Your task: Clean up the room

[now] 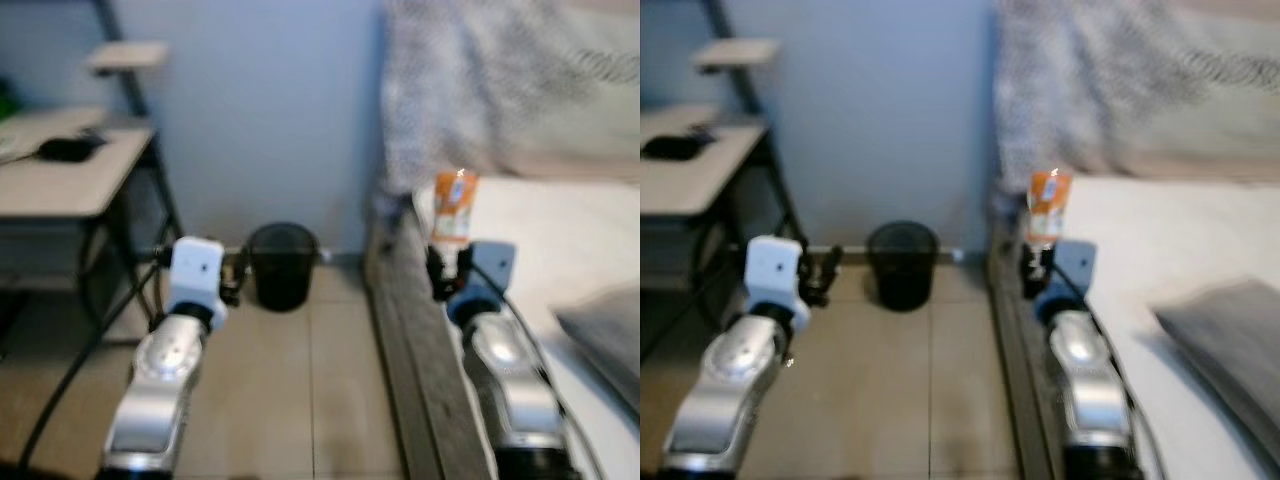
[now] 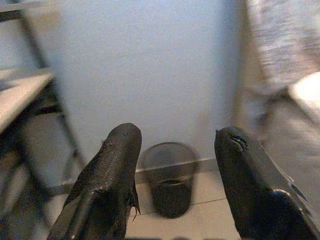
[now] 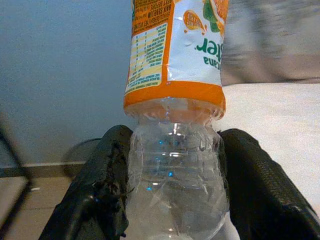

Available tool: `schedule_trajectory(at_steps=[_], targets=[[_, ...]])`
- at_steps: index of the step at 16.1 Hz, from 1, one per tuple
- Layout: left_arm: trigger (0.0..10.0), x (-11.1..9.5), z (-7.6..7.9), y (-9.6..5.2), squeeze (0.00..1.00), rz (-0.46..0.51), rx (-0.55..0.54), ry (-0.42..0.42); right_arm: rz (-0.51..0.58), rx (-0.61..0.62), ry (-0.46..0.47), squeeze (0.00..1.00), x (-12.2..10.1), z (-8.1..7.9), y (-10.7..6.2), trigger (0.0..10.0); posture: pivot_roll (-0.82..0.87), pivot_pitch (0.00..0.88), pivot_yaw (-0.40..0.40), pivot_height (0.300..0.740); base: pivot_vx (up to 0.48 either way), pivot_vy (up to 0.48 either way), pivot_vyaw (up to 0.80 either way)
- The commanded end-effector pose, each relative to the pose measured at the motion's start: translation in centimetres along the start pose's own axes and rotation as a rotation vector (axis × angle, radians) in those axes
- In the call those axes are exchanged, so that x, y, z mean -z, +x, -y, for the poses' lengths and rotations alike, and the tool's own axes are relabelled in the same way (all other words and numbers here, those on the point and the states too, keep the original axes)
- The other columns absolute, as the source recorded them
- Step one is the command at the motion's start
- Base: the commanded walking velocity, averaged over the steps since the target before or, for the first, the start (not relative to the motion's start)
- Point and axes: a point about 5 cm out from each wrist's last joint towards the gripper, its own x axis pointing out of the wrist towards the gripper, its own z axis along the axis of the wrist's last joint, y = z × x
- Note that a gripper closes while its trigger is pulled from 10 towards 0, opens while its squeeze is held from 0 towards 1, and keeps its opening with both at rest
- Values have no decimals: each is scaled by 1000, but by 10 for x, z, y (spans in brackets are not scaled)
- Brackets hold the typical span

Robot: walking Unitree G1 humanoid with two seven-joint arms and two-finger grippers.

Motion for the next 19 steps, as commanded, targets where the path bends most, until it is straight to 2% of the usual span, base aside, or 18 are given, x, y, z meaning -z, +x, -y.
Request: schedule_trajectory(at_steps=[1,10,12,19], targets=[[10000,-2,0,2,0,7,-4,5,8,13,12,0,-6,4,3,10000,12,0,-21,740,296,0,0],[10000,-1,-1,1,0,7,12,28,-7,2,23,0,-2,2,4,10000,27,0,-22,740,308,0,0],[10000,-1,-3,2,0,9,18,61,-2,-1,-3,0,-2,1,6,10000,31,0,-24,740,321,0,0],[10000,-2,-7,2,0,16,4,54,-21,-26,-16,0,2,-1,4,10000,32,0,-30,740,317,0,0]])
